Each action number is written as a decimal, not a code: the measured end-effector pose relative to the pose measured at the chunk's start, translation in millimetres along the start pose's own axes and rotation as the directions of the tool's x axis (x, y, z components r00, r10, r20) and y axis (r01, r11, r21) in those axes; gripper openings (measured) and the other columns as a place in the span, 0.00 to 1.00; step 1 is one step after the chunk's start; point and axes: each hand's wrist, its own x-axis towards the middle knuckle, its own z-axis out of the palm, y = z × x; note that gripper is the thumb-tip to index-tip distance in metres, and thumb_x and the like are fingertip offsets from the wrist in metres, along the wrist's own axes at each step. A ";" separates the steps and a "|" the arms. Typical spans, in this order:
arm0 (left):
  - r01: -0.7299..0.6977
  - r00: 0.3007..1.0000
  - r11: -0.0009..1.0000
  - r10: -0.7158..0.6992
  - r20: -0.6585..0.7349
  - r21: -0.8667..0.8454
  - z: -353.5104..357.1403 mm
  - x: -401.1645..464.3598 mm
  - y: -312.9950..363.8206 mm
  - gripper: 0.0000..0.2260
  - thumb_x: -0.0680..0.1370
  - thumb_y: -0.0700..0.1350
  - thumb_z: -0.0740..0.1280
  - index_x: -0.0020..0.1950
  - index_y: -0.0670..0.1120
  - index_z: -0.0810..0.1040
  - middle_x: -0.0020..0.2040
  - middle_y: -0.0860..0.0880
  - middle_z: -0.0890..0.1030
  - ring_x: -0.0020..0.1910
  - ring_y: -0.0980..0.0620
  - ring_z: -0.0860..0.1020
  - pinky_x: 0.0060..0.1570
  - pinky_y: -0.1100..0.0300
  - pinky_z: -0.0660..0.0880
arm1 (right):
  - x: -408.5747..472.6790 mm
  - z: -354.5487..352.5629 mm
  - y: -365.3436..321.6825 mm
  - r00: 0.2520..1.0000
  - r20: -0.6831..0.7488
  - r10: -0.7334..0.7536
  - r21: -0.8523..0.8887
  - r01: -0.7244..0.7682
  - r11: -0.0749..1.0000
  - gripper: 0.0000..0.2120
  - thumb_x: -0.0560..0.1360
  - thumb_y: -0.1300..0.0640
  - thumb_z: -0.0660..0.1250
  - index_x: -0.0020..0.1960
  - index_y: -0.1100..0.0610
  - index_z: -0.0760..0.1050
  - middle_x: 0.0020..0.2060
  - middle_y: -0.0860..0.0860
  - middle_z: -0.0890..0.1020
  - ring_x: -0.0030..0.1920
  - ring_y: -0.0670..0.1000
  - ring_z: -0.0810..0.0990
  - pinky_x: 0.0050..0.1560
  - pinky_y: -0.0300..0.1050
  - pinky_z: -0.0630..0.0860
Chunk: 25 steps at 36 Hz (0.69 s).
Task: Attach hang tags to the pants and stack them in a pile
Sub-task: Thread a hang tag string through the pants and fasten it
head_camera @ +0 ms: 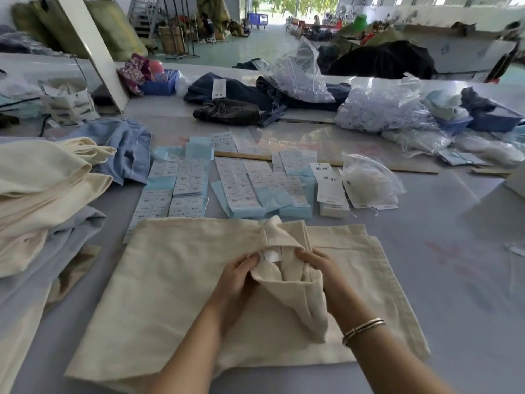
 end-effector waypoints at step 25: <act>-0.158 0.976 0.983 0.142 0.167 0.091 -18.8 -1.2 -14.1 0.06 0.76 0.34 0.65 0.51 0.39 0.78 0.44 0.45 0.83 0.42 0.52 0.81 0.38 0.63 0.76 | 13.2 21.8 -19.7 0.996 -0.054 -0.077 -0.312 0.057 0.948 0.08 0.71 0.55 0.73 0.45 0.60 0.82 0.36 0.52 0.85 0.34 0.46 0.84 0.30 0.38 0.78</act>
